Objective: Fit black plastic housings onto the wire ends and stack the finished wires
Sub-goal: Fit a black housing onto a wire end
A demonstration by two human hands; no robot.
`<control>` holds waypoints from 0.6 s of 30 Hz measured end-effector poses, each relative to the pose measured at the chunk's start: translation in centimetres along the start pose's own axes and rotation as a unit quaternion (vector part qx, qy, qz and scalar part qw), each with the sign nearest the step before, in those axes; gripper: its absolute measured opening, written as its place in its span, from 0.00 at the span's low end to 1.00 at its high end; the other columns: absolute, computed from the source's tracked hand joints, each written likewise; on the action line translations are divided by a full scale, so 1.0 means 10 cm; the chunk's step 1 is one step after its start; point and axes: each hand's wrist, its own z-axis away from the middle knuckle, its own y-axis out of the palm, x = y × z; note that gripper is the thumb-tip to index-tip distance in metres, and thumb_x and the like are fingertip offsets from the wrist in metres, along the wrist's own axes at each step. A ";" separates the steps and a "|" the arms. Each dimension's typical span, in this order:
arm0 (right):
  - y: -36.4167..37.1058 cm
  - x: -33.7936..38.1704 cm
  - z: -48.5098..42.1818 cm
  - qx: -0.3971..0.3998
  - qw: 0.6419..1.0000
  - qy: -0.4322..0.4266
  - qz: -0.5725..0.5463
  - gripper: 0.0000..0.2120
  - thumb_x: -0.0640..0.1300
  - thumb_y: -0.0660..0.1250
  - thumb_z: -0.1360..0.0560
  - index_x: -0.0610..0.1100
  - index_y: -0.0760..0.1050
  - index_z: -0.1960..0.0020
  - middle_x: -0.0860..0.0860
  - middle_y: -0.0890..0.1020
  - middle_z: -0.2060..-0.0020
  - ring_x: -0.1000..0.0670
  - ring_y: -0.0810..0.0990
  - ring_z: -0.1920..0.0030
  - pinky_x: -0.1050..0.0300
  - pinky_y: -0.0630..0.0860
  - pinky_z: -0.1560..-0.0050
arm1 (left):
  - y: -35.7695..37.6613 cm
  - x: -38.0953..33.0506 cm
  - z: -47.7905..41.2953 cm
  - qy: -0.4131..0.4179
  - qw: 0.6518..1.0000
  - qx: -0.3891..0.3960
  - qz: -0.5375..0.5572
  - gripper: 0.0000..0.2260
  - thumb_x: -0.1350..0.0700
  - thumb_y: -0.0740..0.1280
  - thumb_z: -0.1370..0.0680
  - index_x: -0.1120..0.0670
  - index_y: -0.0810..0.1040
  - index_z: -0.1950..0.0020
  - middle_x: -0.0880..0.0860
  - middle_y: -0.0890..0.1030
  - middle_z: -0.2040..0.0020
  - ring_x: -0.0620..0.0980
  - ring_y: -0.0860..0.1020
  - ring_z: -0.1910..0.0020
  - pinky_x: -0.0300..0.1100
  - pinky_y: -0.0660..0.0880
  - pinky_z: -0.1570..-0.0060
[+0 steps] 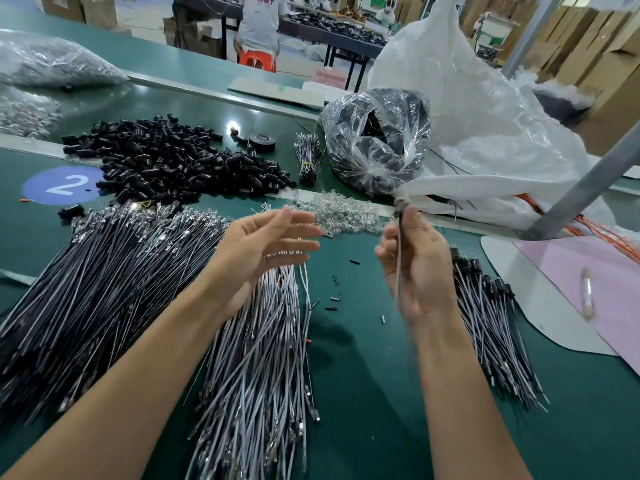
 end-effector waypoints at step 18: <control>0.20 -0.36 0.09 0.141 0.939 0.049 0.309 0.02 0.37 0.69 0.24 0.41 0.80 0.56 0.45 0.85 0.67 0.48 0.83 0.70 0.60 0.79 0.67 | 0.10 0.09 0.01 0.091 0.995 -0.046 -0.015 0.11 0.54 0.74 0.35 0.54 0.86 0.54 0.52 0.86 0.56 0.45 0.82 0.57 0.36 0.78 0.52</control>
